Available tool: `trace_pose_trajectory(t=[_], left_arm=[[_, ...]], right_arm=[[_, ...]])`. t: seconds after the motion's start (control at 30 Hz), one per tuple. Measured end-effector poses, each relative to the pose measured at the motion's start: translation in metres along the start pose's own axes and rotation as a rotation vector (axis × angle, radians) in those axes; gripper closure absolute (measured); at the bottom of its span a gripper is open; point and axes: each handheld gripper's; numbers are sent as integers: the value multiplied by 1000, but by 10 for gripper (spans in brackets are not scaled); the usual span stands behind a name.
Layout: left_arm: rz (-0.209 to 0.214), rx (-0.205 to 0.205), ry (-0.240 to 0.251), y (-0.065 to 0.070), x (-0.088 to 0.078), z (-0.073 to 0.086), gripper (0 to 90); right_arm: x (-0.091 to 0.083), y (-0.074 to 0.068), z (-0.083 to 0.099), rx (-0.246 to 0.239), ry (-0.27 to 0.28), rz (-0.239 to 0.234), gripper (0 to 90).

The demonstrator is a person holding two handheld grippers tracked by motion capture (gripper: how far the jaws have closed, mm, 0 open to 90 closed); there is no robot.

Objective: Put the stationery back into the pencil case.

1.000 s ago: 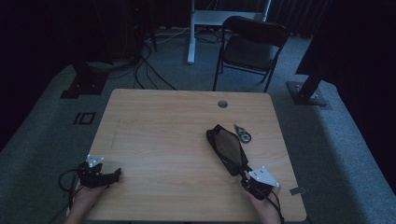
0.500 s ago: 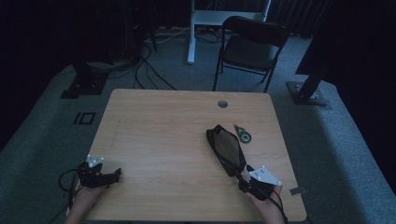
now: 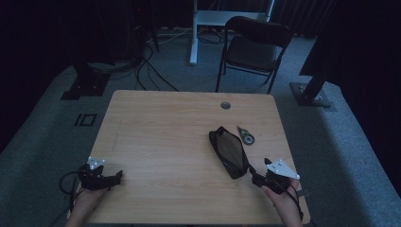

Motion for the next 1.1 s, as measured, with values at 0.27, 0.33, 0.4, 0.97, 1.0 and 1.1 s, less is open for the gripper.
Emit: trace_pose_trajectory(t=[0.27,0.33,0.4,0.97,1.0,1.1], left_arm=[[0,0,0,0,0,0,5],[0,0,0,0,0,0,5],[0,0,0,0,0,0,5],[1,-2,0,0,0,0,5],[1,-2,0,0,0,0,5],[0,-2,0,0,0,0,5]], right_arm=[[16,22,-10,16,12,20,309],[21,28,-12,26,14,23,297],[25,35,-13,22,11,19,294],[72,68,-25,44,-21,41,254],[76,69,-26,40,-27,32,254],[88,70,-29,30,-37,11,263]])
Point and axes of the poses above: each handheld gripper's, and its own axes: x roughly forward along the jaws, z roughly out of its underside, y roughly to its right, and after that the axes turned 3 degrees about -z, right-handed
